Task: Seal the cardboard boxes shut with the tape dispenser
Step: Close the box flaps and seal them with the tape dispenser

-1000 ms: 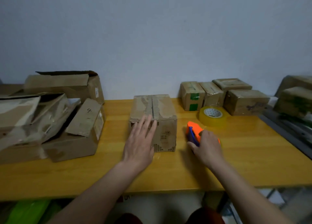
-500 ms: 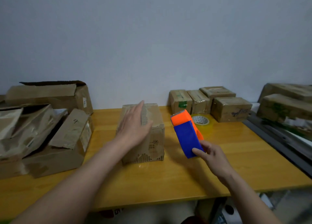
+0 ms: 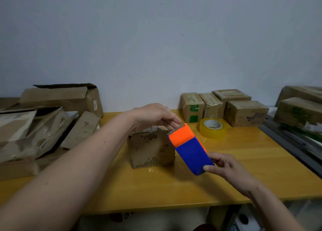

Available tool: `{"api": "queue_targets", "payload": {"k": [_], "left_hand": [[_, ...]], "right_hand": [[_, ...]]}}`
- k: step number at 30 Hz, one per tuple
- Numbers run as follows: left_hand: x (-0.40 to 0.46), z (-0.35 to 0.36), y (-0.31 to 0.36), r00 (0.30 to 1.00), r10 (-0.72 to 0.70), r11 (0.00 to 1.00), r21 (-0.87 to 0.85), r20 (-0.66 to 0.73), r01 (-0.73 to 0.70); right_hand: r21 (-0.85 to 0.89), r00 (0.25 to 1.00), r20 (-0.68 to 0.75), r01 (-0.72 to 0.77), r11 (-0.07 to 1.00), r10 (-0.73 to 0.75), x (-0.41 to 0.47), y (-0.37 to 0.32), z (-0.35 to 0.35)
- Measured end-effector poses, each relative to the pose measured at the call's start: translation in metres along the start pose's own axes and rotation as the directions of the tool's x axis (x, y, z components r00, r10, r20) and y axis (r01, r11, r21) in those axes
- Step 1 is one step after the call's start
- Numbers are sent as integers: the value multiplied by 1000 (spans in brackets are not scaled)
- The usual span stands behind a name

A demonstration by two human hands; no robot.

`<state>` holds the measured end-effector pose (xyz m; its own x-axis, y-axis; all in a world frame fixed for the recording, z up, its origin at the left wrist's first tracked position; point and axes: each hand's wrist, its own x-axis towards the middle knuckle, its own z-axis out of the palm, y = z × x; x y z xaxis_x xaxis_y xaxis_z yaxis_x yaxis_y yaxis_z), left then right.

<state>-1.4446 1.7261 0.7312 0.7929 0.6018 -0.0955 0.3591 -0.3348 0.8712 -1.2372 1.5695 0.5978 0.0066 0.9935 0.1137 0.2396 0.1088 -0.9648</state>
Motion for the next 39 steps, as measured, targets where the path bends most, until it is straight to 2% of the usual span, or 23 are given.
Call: {"api": "queue_targets", "payload": {"k": [3,7,11,15,18,21,23,25,27,29,32,33,36,39], "left_hand": [[-5,-1,-8,999,-28,994,-106,19,30],[-7,2,-19,995,-84,986,-140,48,90],[-9,5,-33,988,-127,932,-330,84,148],[-11,7,-44,989,-142,896,-419,45,148],[-13,8,-49,984,-175,839,-521,17,158],[-15,6,-53,970,-235,720,-660,58,214],[-16,5,-56,970,-240,732,-648,44,210],[-19,7,-60,974,-225,813,-557,-36,167],[-19,11,-64,957,-228,874,-470,-179,120],[-19,13,-69,916,-265,885,-453,-301,107],[-26,11,-76,875,-294,879,-468,-385,89],[-31,5,-80,846,-311,866,-495,-434,65],[-50,-21,-97,685,-359,868,-497,-634,-5],[-59,-23,-106,660,-333,885,-466,-673,-28]], "right_hand": [[-3,999,21,-34,999,34,6,-4,4],[63,996,70,-53,997,48,15,-9,19],[31,999,43,-12,999,11,21,-5,24],[73,992,117,-57,996,48,24,-9,24],[71,983,169,-83,994,70,26,-14,23],[39,977,196,-97,994,88,26,-19,21],[-1,974,203,-103,995,101,26,-22,22],[-12,974,197,-109,994,109,27,-26,25],[-8,980,168,-107,994,106,29,-32,32],[-12,989,109,-99,995,100,32,-39,40],[-73,993,47,-100,992,104,36,-49,40],[-133,992,54,-105,986,113,35,-51,36],[-276,978,53,-178,945,200,29,-51,17],[-368,975,-3,-206,907,221,32,-50,10]]}}
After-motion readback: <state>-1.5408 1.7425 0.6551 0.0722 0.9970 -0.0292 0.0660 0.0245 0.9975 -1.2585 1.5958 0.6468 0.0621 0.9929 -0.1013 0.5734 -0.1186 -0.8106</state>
